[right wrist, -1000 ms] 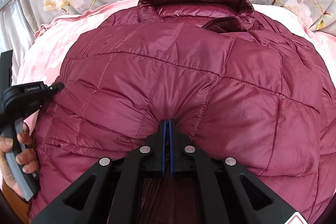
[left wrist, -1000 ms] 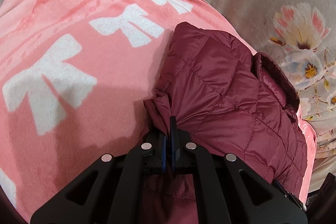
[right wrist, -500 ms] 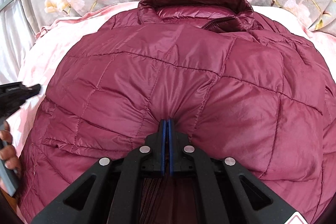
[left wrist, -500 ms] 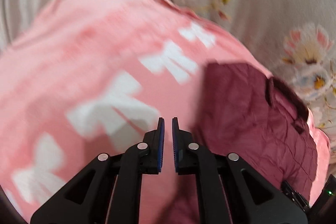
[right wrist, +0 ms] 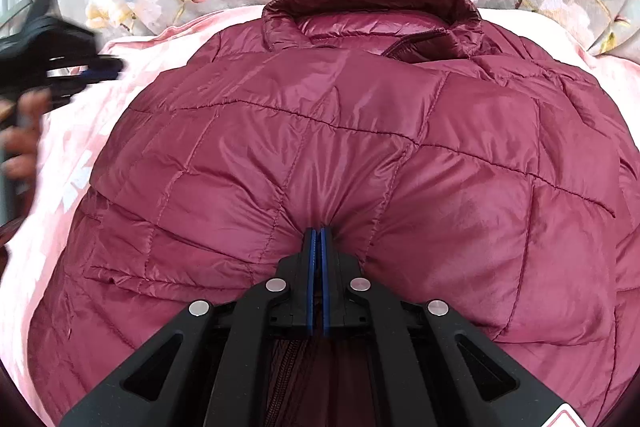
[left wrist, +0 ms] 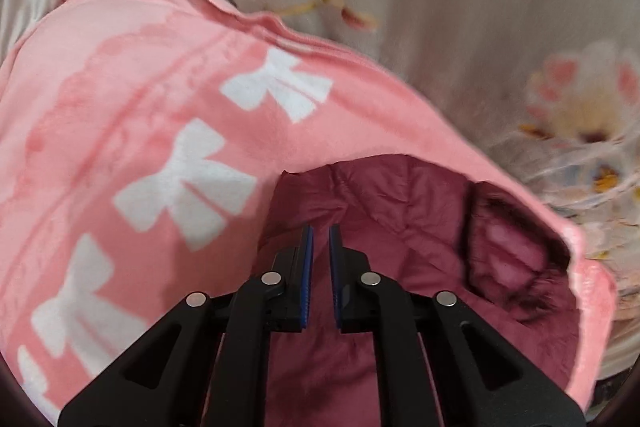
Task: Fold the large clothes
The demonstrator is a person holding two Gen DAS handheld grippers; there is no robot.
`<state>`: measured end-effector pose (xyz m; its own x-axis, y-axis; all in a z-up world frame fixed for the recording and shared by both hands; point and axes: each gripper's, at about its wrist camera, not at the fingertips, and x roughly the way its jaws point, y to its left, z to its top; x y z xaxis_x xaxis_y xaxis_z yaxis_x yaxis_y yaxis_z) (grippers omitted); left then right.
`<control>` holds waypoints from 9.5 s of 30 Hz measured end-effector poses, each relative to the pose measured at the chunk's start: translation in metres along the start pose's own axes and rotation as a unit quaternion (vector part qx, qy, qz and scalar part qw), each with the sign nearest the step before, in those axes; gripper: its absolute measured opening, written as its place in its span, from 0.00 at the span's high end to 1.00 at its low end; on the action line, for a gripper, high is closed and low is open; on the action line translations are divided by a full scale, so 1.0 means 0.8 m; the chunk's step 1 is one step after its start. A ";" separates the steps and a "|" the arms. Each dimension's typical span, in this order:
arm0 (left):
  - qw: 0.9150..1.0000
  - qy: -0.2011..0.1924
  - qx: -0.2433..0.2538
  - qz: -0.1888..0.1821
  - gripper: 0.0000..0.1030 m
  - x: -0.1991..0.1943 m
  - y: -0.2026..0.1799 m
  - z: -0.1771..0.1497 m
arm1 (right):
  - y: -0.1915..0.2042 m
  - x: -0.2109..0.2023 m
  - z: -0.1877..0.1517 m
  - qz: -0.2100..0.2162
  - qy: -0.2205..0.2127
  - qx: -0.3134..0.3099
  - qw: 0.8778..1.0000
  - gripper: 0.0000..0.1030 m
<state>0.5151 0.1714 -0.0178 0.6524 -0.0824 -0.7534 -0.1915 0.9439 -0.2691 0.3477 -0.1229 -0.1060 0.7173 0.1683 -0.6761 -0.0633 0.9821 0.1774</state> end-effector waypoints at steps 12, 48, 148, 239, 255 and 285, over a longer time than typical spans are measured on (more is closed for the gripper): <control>0.998 0.043 0.010 0.041 0.92 0.060 0.007 -0.010 | -0.003 0.000 -0.002 0.013 -0.001 0.012 1.000 0.99; 0.984 0.133 0.032 -0.113 0.58 0.074 -0.160 -0.060 | -0.158 0.046 0.146 0.119 0.002 0.240 0.963 0.88; 0.985 0.023 0.165 -0.034 0.56 0.123 -0.225 -0.094 | -0.142 0.062 0.185 -0.054 -0.024 0.055 0.997 0.91; 0.984 -0.088 0.100 -0.116 0.95 -0.485 0.089 -0.267 | -0.201 -0.530 -0.140 0.055 -0.202 0.186 0.960 0.96; 0.993 0.076 0.085 -0.001 0.92 -0.198 0.090 -0.290 | -0.247 -0.263 -0.137 -0.021 -0.025 0.215 0.976 0.96; 0.977 -0.007 0.195 -0.084 0.56 -0.291 -0.025 -0.340 | -0.045 -0.309 -0.123 0.019 -0.057 0.024 0.998 0.95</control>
<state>0.1674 0.0851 0.0000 0.6605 -0.2451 -0.7097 0.2114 0.9677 -0.1375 0.1043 -0.1916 -0.0155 0.7893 0.1919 -0.5832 -0.0605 0.9696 0.2373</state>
